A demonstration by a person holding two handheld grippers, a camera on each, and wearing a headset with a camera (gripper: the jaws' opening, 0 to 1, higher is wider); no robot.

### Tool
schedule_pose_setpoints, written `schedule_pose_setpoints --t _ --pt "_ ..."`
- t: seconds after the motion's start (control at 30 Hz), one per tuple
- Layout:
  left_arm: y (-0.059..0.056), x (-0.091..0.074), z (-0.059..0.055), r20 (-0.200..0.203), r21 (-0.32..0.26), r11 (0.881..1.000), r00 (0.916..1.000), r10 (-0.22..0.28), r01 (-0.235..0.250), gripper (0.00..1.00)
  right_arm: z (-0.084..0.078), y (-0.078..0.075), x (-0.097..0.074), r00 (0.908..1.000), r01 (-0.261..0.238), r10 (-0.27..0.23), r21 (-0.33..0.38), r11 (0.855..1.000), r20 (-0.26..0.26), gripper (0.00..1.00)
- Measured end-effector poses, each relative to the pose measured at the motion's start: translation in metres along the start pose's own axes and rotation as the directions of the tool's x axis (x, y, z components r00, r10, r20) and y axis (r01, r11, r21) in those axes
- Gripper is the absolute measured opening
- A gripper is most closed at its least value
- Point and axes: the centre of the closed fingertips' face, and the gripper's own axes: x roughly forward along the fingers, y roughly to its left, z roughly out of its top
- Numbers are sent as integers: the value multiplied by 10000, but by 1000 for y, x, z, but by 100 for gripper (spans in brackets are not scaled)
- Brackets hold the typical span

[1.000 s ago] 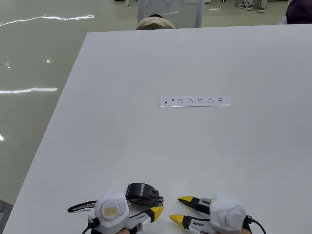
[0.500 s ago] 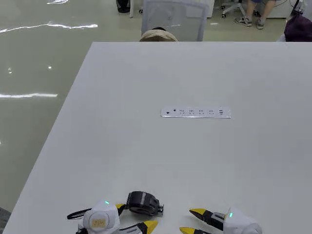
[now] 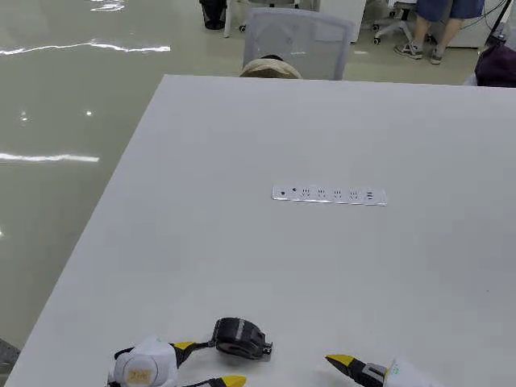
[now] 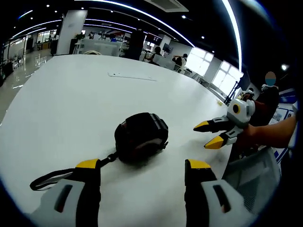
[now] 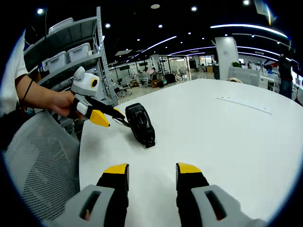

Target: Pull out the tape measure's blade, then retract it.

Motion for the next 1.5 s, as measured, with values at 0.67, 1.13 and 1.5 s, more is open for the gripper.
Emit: schedule_pose_setpoints --t 0.67,1.13,1.5 --pt "-2 -27 -5 185 252 9995 9997 -172 168 71 3 -1 -24 9990 429 -428 -77 9990 86 41" --pt "8 -47 -6 436 317 9992 9988 235 -249 72 11 2 -41 9967 754 -747 -211 9969 316 42" --pt "14 -58 -7 682 -11 9990 9967 447 -448 76 13 6 -49 9937 1041 -1032 -198 9944 436 43"
